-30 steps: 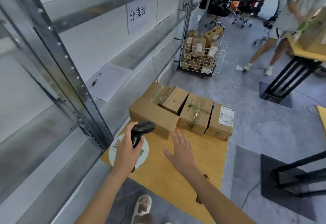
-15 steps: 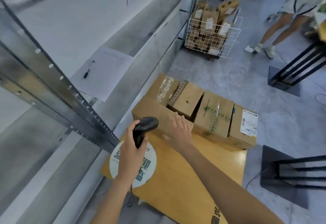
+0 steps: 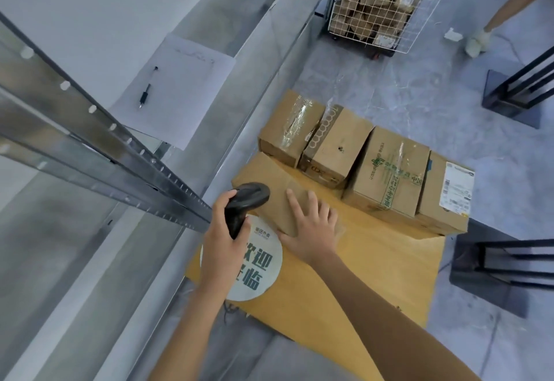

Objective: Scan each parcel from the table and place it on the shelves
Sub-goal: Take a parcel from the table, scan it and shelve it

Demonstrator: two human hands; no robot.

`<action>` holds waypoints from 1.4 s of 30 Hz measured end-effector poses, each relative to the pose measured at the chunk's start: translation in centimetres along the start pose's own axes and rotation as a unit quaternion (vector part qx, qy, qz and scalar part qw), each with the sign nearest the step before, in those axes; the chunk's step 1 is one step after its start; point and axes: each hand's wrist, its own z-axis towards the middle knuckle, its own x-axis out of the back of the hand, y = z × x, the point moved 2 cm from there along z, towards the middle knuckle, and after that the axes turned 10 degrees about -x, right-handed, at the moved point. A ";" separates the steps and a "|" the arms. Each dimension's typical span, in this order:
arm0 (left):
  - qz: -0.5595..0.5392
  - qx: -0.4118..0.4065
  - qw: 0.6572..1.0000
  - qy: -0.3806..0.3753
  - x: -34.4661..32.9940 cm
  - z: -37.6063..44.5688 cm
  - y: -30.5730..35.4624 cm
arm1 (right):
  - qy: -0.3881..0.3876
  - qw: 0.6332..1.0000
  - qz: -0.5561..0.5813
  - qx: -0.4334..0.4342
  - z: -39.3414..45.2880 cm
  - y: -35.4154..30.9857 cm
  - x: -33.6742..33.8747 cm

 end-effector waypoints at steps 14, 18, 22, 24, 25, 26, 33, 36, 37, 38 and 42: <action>-0.080 -0.018 0.997 0.011 0.5 -0.1 0.5 | -0.184 0.882 0.408 -0.151 -5.7 1.8 -0.7; -0.089 -0.019 0.996 0.010 1.0 -0.7 0.5 | -0.084 0.933 0.311 -0.161 -6.5 0.9 -0.5; -0.088 -0.020 0.996 0.013 1.7 -1.7 0.1 | -0.020 0.978 0.163 -0.126 -7.2 -1.6 -0.8; -0.086 -0.019 0.996 0.017 2.0 -2.0 0.1 | -0.039 0.984 0.111 -0.131 -7.1 -2.4 -1.3; -0.085 -0.017 0.996 0.020 2.2 -2.2 0.1 | -0.040 0.987 0.087 -0.131 -7.0 -2.7 -1.7; -0.083 -0.015 0.996 0.025 2.5 -2.4 0.1 | -0.034 0.989 0.063 -0.127 -7.1 -2.8 -2.0; -0.075 -0.009 0.995 0.061 3.9 -3.2 -0.1 | -0.011 0.986 0.116 -0.121 -7.8 -2.0 -2.5; -0.081 -0.008 0.995 0.060 3.9 -3.1 0.5 | -0.025 0.962 0.239 -0.129 -8.2 -1.0 -1.5; -0.083 -0.007 0.995 0.056 3.8 -3.1 0.7 | -0.023 0.948 0.291 -0.127 -8.4 -0.7 -1.0; -0.084 -0.008 0.995 0.051 3.7 -3.0 0.9 | -0.015 0.933 0.337 -0.126 -8.7 -0.6 -0.3; -0.096 -0.037 0.994 0.040 3.2 -2.3 2.0 | 0.041 0.876 0.465 -0.121 -10.2 -1.3 2.8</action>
